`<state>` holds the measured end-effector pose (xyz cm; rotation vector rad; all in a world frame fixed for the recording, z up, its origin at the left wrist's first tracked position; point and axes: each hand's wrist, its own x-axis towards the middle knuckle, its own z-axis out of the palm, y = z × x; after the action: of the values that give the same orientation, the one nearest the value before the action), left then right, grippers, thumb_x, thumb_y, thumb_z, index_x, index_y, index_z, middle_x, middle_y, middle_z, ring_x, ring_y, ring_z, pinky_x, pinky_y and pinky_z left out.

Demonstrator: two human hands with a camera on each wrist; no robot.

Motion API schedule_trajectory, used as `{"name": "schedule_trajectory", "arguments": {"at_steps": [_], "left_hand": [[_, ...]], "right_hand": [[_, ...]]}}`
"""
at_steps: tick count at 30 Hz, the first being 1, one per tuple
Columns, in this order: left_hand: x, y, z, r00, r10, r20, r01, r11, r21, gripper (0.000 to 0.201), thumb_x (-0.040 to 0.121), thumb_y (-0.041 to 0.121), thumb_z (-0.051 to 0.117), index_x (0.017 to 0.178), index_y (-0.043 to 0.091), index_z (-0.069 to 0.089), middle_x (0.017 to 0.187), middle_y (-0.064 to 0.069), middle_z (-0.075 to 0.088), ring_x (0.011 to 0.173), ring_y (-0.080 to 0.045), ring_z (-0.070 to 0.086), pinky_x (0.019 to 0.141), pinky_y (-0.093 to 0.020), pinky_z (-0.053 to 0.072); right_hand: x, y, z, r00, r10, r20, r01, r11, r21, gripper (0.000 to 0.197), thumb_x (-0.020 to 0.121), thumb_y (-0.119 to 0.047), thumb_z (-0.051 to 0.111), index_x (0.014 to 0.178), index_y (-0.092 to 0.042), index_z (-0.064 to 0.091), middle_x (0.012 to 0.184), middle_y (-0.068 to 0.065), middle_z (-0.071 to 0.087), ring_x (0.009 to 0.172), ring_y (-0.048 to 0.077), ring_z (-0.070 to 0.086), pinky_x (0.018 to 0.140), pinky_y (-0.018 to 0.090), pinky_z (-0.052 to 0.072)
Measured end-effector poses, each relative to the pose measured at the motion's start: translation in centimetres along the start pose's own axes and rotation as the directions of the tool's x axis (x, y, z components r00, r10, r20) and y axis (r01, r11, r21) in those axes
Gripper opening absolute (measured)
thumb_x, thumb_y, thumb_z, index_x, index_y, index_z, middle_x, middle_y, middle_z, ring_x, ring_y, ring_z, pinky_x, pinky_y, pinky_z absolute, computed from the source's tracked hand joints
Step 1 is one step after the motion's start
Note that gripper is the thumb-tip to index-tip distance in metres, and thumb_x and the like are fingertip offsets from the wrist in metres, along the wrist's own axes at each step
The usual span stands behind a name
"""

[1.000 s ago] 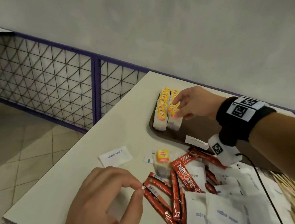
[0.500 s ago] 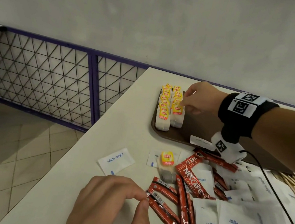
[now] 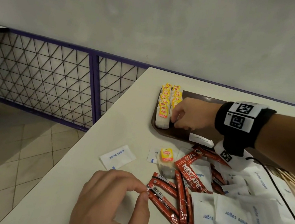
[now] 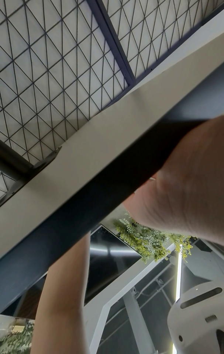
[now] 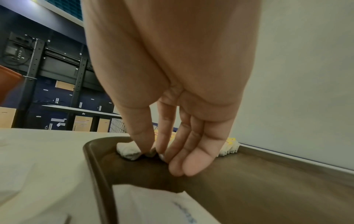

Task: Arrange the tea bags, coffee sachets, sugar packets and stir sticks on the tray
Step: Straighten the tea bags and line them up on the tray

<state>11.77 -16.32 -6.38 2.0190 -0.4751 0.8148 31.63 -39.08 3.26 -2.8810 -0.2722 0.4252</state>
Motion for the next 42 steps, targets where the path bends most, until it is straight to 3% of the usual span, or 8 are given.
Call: {"name": "schedule_trajectory", "arguments": {"at_steps": [5, 10, 16, 20, 25, 30, 34, 42], "left_hand": [[0.1, -0.2, 0.0, 1.0, -0.022, -0.017, 0.023, 1.0, 0.004, 0.007, 0.075, 0.034, 0.061, 0.072, 0.032, 0.067, 0.081, 0.02, 0.065, 0.084, -0.006, 0.061, 0.072, -0.029, 0.046], [0.0, -0.1, 0.0, 1.0, -0.012, -0.017, 0.012, 1.0, 0.008, 0.007, 0.076, 0.035, 0.06, 0.073, 0.032, 0.066, 0.083, 0.021, 0.065, 0.088, -0.003, 0.06, 0.075, -0.025, 0.046], [-0.1, 0.0, 0.1, 1.0, -0.016, -0.024, 0.016, 1.0, 0.002, 0.008, 0.076, 0.035, 0.06, 0.073, 0.031, 0.066, 0.082, 0.021, 0.064, 0.085, -0.003, 0.059, 0.073, -0.023, 0.045], [-0.1, -0.1, 0.2, 0.999, -0.007, -0.04, 0.007, 1.0, 0.002, 0.007, 0.075, 0.033, 0.061, 0.072, 0.031, 0.066, 0.081, 0.021, 0.065, 0.084, -0.005, 0.061, 0.074, -0.026, 0.046], [0.0, -0.2, 0.2, 1.0, -0.001, -0.029, 0.002, 1.0, 0.016, 0.007, 0.073, 0.035, 0.06, 0.07, 0.033, 0.066, 0.08, 0.023, 0.064, 0.084, -0.004, 0.06, 0.074, -0.024, 0.046], [0.1, -0.4, 0.2, 1.0, 0.004, -0.013, -0.003, 1.0, 0.03, 0.007, 0.073, 0.036, 0.06, 0.071, 0.034, 0.067, 0.081, 0.023, 0.065, 0.082, -0.007, 0.062, 0.07, -0.026, 0.045], [0.2, -0.3, 0.2, 1.0, 0.009, 0.001, -0.009, 0.999, 0.045, 0.007, 0.072, 0.036, 0.06, 0.07, 0.035, 0.066, 0.081, 0.023, 0.064, 0.082, -0.004, 0.059, 0.069, -0.024, 0.044], [0.1, -0.5, 0.3, 1.0, 0.02, -0.004, -0.019, 0.999, 0.036, 0.007, 0.074, 0.035, 0.061, 0.07, 0.034, 0.067, 0.08, 0.023, 0.064, 0.081, -0.005, 0.06, 0.07, -0.021, 0.045]], "right_hand": [[-2.6, -1.5, -0.5, 0.989, -0.14, 0.04, 0.136, 0.986, 0.099, 0.006, 0.091, -0.027, 0.073, 0.09, -0.023, 0.076, 0.078, 0.001, 0.075, 0.063, 0.008, 0.064, 0.059, 0.022, 0.052], [-4.3, -3.3, 0.4, 0.941, -0.173, 0.292, 0.167, 0.985, 0.044, 0.021, 0.09, -0.038, 0.074, 0.097, -0.019, 0.078, 0.09, 0.001, 0.077, 0.069, 0.011, 0.067, 0.068, 0.03, 0.056], [-4.8, -3.6, 1.0, 0.92, -0.197, 0.34, 0.212, 0.977, -0.008, 0.009, 0.09, -0.039, 0.075, 0.091, -0.031, 0.072, 0.084, -0.005, 0.076, 0.072, 0.009, 0.07, 0.071, 0.026, 0.057], [-4.8, -3.2, -0.1, 0.936, -0.203, 0.288, 0.204, 0.979, 0.028, 0.013, 0.09, -0.04, 0.075, 0.086, -0.028, 0.073, 0.08, -0.006, 0.072, 0.069, 0.009, 0.063, 0.066, 0.023, 0.051], [-3.5, -1.6, -4.0, 0.994, -0.073, 0.085, 0.066, 0.995, 0.081, 0.014, 0.088, -0.026, 0.075, 0.083, -0.014, 0.072, 0.065, -0.002, 0.068, 0.057, 0.004, 0.06, 0.058, 0.025, 0.05], [-1.3, 0.2, -4.9, 0.997, 0.017, 0.08, -0.019, 1.0, 0.023, 0.012, 0.09, -0.027, 0.074, 0.087, -0.016, 0.071, 0.074, 0.007, 0.074, 0.064, 0.013, 0.063, 0.063, 0.026, 0.054], [0.3, 0.9, -4.2, 0.989, 0.056, 0.136, -0.055, 0.998, -0.017, 0.011, 0.091, -0.027, 0.074, 0.09, -0.017, 0.071, 0.07, 0.001, 0.074, 0.065, 0.013, 0.065, 0.067, 0.027, 0.055], [2.1, 1.3, -3.3, 0.992, 0.126, -0.021, -0.125, 0.991, 0.039, 0.015, 0.092, -0.027, 0.073, 0.098, -0.014, 0.069, 0.075, 0.004, 0.076, 0.064, 0.015, 0.069, 0.054, 0.025, 0.054]]}}
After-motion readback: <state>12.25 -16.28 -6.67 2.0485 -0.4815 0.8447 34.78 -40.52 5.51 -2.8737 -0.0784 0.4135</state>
